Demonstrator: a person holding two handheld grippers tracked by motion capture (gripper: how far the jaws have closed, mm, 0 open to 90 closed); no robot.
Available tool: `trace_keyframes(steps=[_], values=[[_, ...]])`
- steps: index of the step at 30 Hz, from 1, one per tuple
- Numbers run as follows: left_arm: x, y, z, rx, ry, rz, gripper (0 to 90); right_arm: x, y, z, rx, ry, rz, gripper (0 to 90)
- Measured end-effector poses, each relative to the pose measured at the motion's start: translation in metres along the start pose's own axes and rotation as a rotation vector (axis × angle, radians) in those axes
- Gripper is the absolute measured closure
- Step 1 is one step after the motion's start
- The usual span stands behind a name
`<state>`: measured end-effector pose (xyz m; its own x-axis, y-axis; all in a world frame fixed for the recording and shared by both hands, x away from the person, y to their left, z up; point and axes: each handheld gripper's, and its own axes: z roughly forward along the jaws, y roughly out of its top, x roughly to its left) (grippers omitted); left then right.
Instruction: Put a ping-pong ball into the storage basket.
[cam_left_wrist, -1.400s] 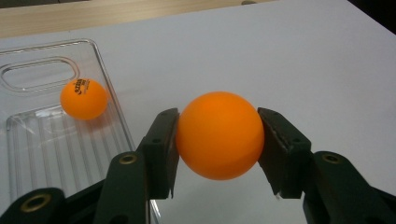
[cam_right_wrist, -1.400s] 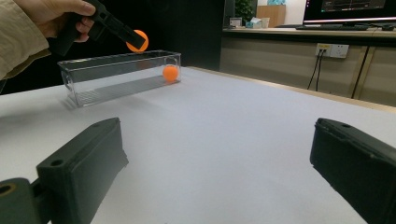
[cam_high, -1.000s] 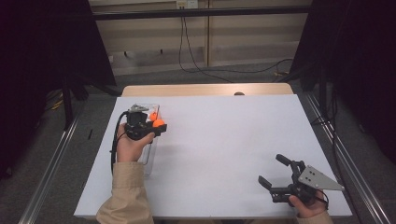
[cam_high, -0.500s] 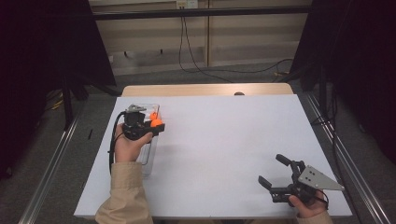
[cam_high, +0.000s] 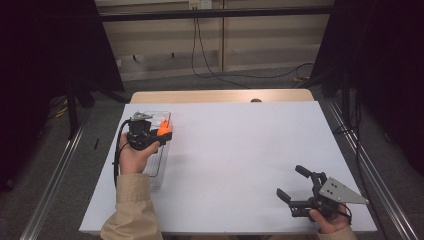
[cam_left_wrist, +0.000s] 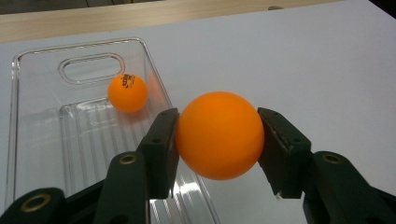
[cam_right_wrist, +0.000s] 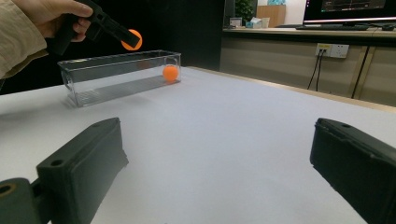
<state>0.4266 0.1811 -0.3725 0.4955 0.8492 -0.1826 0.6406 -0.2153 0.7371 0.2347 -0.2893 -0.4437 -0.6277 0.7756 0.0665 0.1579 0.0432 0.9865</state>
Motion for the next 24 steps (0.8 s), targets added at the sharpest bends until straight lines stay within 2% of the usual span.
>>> trace_keyframes(steps=[24], values=[[0.0092,-0.0036,-0.0034,-0.014,0.038,-0.007,50.9,0.0001,0.0,0.0001,0.0,0.002,-0.002,2.2]])
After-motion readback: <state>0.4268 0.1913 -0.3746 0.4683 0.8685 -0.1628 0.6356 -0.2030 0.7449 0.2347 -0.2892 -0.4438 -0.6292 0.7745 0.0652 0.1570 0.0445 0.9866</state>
